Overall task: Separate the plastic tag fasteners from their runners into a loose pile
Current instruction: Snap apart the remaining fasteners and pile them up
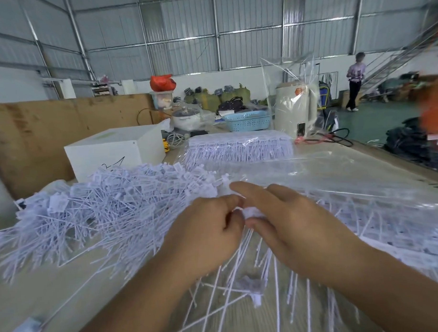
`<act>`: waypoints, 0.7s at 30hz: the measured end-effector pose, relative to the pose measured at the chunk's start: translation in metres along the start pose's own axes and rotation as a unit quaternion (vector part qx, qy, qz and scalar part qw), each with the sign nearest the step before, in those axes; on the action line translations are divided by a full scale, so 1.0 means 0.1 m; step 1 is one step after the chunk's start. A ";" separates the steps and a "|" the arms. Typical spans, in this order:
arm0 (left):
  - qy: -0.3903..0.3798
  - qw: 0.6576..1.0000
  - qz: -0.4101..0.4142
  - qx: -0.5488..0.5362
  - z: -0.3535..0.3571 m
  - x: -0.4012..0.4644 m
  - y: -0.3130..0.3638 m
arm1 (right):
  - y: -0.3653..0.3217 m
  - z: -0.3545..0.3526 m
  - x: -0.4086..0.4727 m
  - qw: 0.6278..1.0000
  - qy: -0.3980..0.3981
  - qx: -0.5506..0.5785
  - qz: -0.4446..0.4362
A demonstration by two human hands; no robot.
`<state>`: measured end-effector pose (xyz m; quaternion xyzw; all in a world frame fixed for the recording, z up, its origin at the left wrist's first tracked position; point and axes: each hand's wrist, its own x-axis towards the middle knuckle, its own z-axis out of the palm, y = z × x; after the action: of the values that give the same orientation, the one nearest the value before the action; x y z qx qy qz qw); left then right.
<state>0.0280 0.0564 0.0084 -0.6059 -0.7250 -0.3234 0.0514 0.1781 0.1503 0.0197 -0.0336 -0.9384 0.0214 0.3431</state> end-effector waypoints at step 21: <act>0.217 0.970 -0.112 -0.003 -0.22 0.05 -0.43 | 0.29 -0.38 -0.01 0.952 -0.172 0.020 0.253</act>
<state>-0.0195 0.0461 0.0105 -0.4368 -0.7585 -0.4532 0.1689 0.2049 0.1802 0.0464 -0.2586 -0.9433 0.1319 0.1608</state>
